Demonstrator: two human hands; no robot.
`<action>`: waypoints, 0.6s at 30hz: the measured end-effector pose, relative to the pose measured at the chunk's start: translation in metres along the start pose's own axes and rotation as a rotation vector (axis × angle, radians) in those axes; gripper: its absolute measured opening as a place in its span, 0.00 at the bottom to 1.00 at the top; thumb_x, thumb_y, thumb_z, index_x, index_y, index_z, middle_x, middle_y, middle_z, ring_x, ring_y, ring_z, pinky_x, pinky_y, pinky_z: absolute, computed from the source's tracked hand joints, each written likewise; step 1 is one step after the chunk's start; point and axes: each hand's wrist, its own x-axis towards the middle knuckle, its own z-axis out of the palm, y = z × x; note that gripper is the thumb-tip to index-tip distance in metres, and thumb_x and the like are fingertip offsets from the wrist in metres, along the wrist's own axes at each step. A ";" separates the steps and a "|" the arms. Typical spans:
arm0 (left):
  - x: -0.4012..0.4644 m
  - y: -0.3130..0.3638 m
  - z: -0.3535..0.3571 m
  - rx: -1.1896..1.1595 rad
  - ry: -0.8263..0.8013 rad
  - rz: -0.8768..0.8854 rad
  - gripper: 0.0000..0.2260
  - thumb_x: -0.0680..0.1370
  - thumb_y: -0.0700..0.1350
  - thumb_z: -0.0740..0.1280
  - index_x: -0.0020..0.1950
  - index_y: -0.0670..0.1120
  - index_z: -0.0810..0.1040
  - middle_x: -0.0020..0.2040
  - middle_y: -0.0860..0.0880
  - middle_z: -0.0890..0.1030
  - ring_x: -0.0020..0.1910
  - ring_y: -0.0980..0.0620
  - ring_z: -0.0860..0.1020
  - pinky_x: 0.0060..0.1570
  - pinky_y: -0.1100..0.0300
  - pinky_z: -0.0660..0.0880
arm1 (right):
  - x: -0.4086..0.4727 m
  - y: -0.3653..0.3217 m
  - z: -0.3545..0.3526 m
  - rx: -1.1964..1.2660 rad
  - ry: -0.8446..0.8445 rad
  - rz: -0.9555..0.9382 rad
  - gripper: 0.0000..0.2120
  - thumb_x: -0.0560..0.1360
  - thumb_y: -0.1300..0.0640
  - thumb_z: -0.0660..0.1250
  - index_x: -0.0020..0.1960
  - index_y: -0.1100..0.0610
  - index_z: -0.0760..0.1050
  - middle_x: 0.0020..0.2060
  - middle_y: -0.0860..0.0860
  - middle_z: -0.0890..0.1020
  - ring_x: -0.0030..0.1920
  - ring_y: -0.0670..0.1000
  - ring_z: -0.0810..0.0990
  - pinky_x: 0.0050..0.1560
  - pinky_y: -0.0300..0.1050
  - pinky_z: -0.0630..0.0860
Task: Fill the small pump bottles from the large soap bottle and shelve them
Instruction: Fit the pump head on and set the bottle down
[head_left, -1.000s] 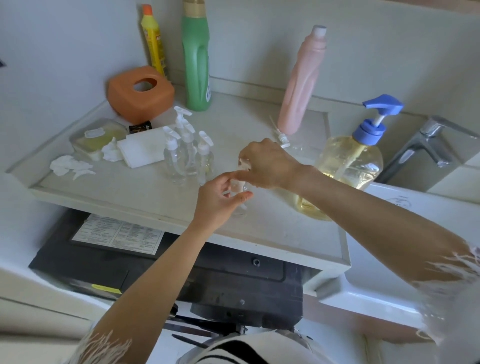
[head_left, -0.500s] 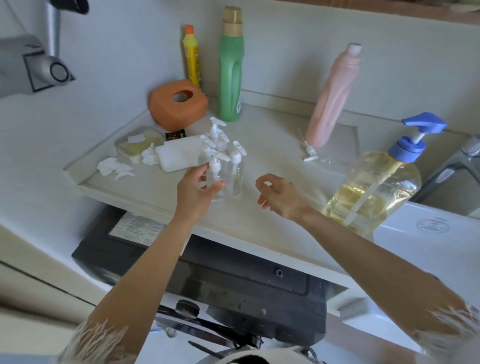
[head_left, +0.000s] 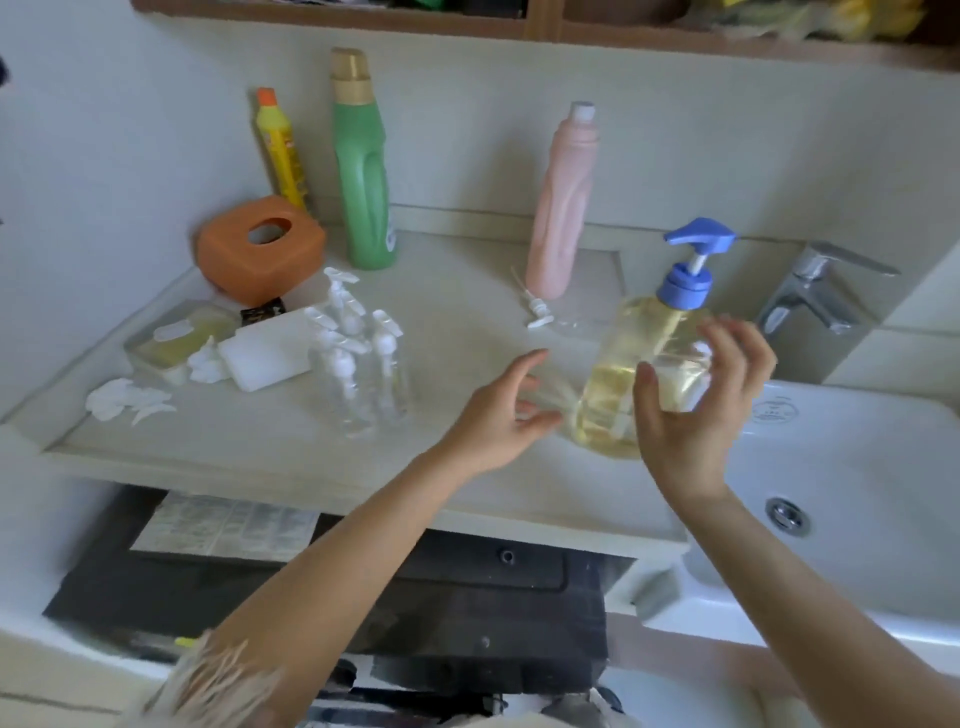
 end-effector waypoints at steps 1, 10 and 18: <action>0.014 0.003 0.010 -0.004 -0.058 -0.044 0.35 0.75 0.48 0.72 0.76 0.56 0.57 0.63 0.50 0.72 0.49 0.55 0.81 0.52 0.67 0.75 | 0.002 0.009 -0.007 -0.014 -0.002 0.122 0.31 0.70 0.63 0.73 0.69 0.58 0.64 0.63 0.64 0.67 0.65 0.57 0.66 0.67 0.53 0.67; 0.084 0.016 0.055 0.046 -0.061 0.028 0.38 0.72 0.53 0.74 0.76 0.60 0.55 0.60 0.53 0.77 0.44 0.51 0.84 0.50 0.58 0.78 | 0.020 0.080 -0.022 0.140 -0.485 0.595 0.45 0.65 0.58 0.79 0.72 0.39 0.58 0.56 0.36 0.77 0.55 0.34 0.76 0.54 0.28 0.71; 0.124 0.006 0.046 -0.032 -0.099 0.028 0.34 0.72 0.54 0.74 0.71 0.64 0.59 0.59 0.55 0.76 0.45 0.52 0.84 0.52 0.60 0.78 | 0.050 0.117 0.005 0.155 -0.598 0.591 0.49 0.64 0.57 0.80 0.76 0.47 0.56 0.59 0.46 0.76 0.57 0.44 0.78 0.54 0.34 0.74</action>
